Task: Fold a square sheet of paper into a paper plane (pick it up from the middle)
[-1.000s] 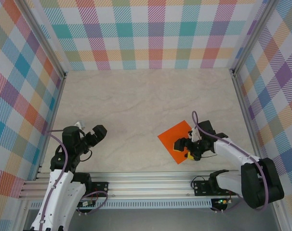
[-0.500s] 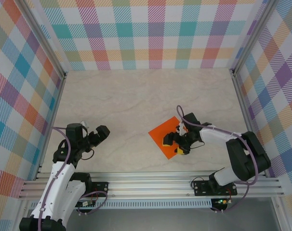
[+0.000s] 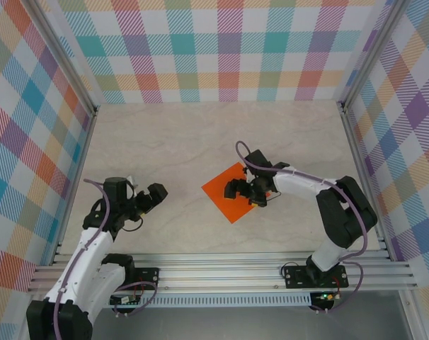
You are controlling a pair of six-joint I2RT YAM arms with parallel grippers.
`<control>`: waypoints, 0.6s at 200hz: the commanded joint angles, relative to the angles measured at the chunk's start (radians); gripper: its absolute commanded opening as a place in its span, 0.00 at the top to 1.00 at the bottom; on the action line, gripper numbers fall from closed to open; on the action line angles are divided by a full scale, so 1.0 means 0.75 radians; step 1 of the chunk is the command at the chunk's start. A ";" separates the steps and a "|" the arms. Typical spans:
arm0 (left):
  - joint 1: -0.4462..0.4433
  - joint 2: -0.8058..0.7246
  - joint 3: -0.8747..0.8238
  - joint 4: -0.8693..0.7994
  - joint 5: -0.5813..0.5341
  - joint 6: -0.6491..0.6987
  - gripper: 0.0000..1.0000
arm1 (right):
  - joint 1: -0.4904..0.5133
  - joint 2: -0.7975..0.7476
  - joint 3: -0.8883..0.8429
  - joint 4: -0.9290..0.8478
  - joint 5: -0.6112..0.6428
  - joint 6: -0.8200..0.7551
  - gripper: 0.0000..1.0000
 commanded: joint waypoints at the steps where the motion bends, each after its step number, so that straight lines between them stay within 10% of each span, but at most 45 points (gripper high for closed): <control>1: -0.069 0.067 0.026 0.050 0.021 -0.001 0.00 | -0.094 -0.014 0.070 -0.137 0.182 -0.112 0.00; 120: -0.356 0.301 0.126 0.106 -0.147 -0.006 0.00 | -0.176 0.141 0.048 -0.133 0.096 -0.152 0.04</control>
